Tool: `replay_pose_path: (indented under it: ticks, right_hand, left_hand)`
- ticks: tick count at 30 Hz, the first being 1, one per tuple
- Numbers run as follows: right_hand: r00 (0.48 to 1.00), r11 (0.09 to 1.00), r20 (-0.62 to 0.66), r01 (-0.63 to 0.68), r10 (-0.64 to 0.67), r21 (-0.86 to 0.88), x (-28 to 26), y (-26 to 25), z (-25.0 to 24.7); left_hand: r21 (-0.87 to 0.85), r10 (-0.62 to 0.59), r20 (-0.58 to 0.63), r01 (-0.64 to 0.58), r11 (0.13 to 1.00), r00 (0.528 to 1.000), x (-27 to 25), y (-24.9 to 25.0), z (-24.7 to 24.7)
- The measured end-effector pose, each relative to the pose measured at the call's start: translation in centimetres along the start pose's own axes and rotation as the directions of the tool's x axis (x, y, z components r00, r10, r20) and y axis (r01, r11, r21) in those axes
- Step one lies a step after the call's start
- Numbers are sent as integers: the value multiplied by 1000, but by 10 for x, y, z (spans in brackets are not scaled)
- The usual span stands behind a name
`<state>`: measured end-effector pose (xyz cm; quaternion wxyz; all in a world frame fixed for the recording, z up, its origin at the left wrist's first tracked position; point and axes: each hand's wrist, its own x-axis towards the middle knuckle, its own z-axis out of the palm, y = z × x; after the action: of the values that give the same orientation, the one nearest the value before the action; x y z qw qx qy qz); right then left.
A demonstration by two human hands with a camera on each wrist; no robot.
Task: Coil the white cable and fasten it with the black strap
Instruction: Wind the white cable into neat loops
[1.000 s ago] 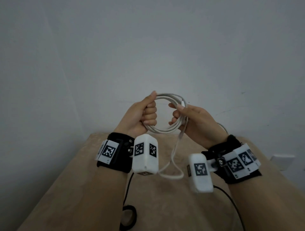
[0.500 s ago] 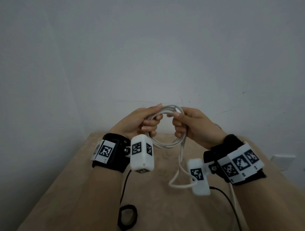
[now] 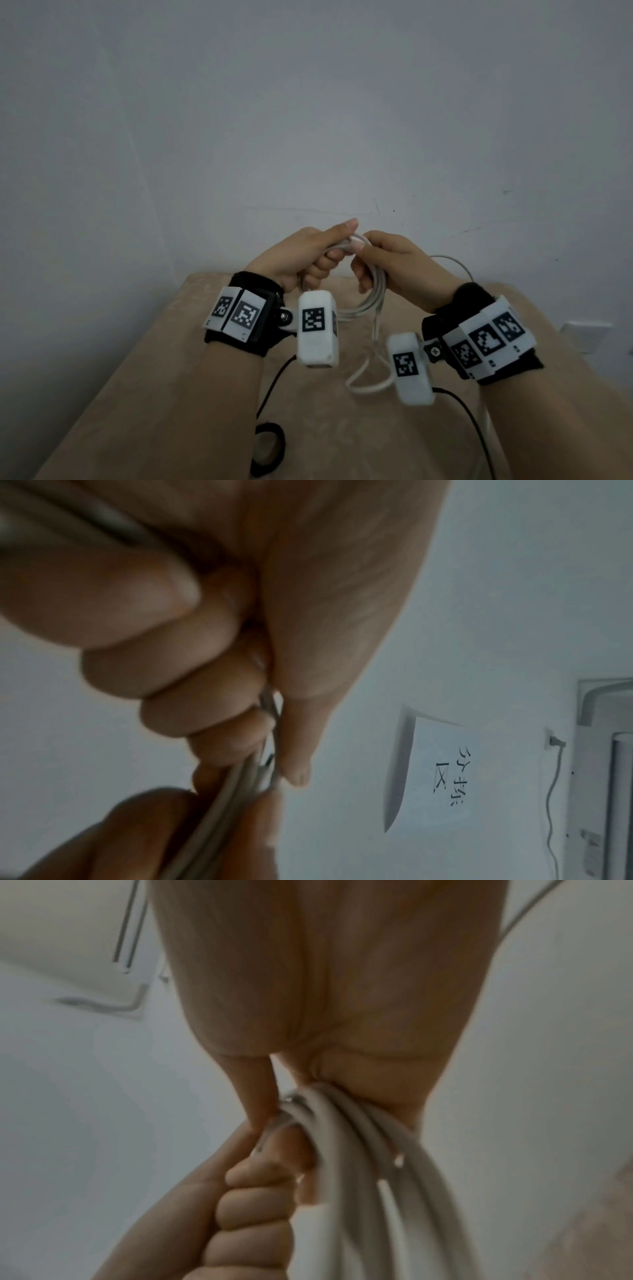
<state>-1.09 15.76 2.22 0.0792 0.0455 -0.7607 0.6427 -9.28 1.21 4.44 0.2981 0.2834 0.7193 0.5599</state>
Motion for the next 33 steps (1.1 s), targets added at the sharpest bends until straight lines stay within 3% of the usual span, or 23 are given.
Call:
replay_pose_path:
  ticks: [3, 7, 10, 12, 14, 18, 21, 24, 26, 29, 33]
  right_hand:
    - [995, 997, -89, 40, -34, 65, 0, -1, -9]
    - [995, 958, -99, 0, -30, -287, -3, 6, -20]
    - [998, 922, -67, -32, 6, -385, -1, 11, -13]
    - [993, 962, -112, -4, -28, -274, 2, 13, -3]
    - [994, 998, -103, -49, 44, -49, 4, 11, 8]
    - [945, 942, 220, -284, 243, 179, 2, 11, 19]
    - [896, 891, 419, -303, 146, 338, 2, 18, 25]
    - [850, 819, 526, -288, -20, 497, 6, 35, 31]
    - [840, 783, 535, -272, -90, 560, 5, 42, 33]
    - [888, 681, 448, -267, -100, 681, -2, 50, 26]
    - [942, 454, 335, -304, 12, 838, -8, 54, 1]
  left_hand:
    - [-157, 53, -100, -68, 985, 994, 0, 1, -8]
    - [-386, 83, -185, -150, 910, 979, -3, 2, -23]
    - [-466, 91, -190, -171, 868, 978, -8, 2, -32]
    - [-481, 93, -180, -170, 860, 979, -10, 2, -35]
    - [-493, 95, -188, -178, 852, 977, -11, 3, -34]
    - [-566, 132, -237, -247, 787, 963, -8, 5, -32]
    - [-643, 156, -272, -300, 705, 950, -8, 5, -34]
    - [-701, 170, -290, -330, 633, 942, -9, 7, -37]
    - [-708, 178, -288, -334, 622, 941, -12, 9, -37]
    - [-720, 198, -273, -337, 607, 941, -16, 11, -38]
    - [-736, 224, -271, -352, 579, 936, -25, 10, -48]
